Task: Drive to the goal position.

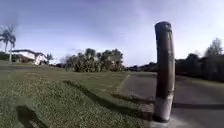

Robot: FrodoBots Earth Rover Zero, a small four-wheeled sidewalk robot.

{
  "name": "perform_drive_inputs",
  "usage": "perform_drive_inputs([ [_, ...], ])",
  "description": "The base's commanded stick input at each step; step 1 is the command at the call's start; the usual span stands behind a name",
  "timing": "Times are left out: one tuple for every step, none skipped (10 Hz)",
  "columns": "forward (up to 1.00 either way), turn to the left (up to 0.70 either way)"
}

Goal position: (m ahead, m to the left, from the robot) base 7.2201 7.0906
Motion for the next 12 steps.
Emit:
perform_drive_inputs([
  [-1.00,-0.27],
  [-1.00,-0.27],
  [-1.00,-0.27],
  [-1.00,-0.27],
  [-1.00,-0.27],
  [-1.00,-0.27],
  [-1.00,-0.27],
  [-1.00,-0.27],
  [-1.00,-0.27],
  [-1.00,-0.27],
  [-1.00,-0.27],
  [-1.00,-0.27],
])
